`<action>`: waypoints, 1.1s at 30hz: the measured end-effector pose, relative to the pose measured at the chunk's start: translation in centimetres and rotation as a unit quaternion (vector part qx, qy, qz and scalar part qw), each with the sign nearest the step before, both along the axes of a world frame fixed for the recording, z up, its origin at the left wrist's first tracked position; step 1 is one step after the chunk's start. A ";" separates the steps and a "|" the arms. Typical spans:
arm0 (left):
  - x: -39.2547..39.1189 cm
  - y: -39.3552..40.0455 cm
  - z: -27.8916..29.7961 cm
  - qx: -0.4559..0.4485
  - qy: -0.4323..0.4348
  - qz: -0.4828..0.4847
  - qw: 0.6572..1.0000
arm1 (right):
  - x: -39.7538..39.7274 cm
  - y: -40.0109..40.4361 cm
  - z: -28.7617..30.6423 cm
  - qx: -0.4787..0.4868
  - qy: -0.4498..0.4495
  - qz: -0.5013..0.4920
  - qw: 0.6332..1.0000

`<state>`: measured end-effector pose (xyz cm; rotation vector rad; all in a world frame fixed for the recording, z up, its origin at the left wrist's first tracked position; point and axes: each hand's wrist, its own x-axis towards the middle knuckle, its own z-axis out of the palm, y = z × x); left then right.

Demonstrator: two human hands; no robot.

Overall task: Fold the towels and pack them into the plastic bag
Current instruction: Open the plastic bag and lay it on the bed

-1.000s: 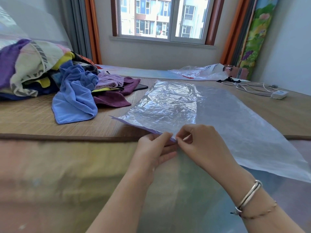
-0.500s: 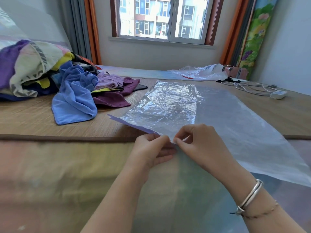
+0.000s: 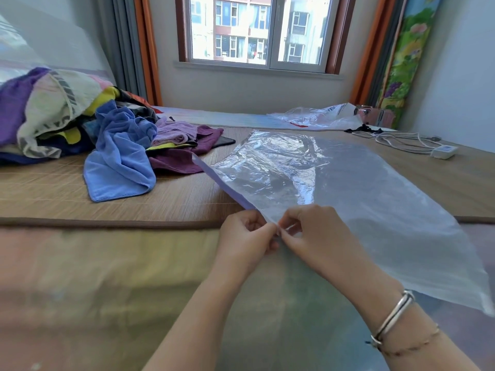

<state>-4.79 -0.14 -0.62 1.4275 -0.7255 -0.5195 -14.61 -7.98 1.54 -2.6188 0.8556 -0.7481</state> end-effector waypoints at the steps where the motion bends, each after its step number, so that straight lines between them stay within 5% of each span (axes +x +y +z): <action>1: 0.0 -0.1 -0.1 -0.005 -0.010 0.005 1.000 | 0.1 0.0 -0.1 -0.011 0.002 -0.008 1.000; 7: -0.2 -0.5 -0.2 -0.041 -0.011 0.030 0.999 | 0.4 0.3 -0.4 -0.045 -0.035 -0.026 0.998; 17: 0.7 0.1 -0.2 0.039 0.032 0.042 0.998 | -0.3 -1.9 0.7 -0.120 -0.189 -0.106 0.969; 22: 0.5 0.1 0.4 0.075 -0.020 0.050 0.996 | 0.5 -0.4 0.4 -0.122 -0.155 -0.067 0.978; 27: 0.5 0.2 0.8 0.041 0.046 0.050 0.997 | 0.5 -0.1 -0.7 -0.106 -0.033 -0.040 0.993; 33: 1.5 0.3 0.6 0.036 0.003 0.097 0.995 | -1.2 -1.0 -0.3 -0.106 0.054 -0.100 0.988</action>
